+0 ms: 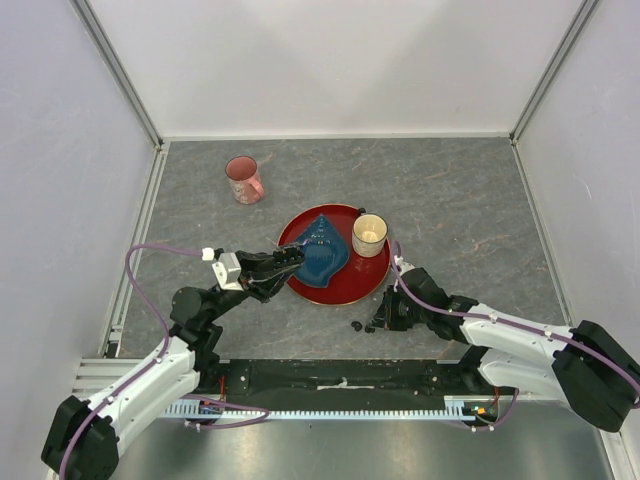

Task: Insert the wireless bluetooth earbuds into the charging case
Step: Pick up the earbud from the center of the board, then place the earbud in the charging case.

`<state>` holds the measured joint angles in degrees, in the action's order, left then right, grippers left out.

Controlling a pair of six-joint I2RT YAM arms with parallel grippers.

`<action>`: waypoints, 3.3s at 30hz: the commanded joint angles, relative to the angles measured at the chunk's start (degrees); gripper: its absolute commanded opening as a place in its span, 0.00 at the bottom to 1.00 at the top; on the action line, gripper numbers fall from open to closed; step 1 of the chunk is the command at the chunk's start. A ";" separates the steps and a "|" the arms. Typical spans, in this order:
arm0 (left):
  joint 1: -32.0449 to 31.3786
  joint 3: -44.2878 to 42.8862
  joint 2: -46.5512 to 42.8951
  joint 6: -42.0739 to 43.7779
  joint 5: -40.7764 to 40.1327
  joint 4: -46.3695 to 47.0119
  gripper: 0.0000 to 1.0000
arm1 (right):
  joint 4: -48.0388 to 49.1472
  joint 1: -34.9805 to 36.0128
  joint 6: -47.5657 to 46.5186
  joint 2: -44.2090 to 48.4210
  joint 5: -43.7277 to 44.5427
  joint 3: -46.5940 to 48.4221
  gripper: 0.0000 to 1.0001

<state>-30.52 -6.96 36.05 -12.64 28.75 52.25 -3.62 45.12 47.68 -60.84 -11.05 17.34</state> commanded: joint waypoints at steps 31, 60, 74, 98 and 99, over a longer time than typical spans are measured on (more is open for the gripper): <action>-0.24 -1.92 0.42 -1.15 7.80 4.25 0.02 | 29.33 0.05 -31.77 16.64 -10.88 12.89 0.00; -0.24 -7.10 13.69 -14.25 22.49 22.45 0.02 | 53.89 1.11 -33.18 3.45 -32.99 17.81 0.00; -0.24 -7.80 15.01 -17.06 24.24 23.95 0.02 | 50.29 2.95 -37.66 0.37 -31.32 19.92 0.00; -0.24 -6.84 13.43 -16.10 21.00 25.97 0.02 | 33.25 5.94 -47.24 0.46 -24.55 22.65 0.00; -0.24 -6.58 13.26 -16.01 20.73 25.97 0.02 | 32.80 5.94 -47.24 0.54 -24.46 22.73 0.00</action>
<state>-30.37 -12.71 50.87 -28.69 51.31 73.69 34.54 50.81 2.85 -60.88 -37.71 38.04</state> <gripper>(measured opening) 0.361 0.086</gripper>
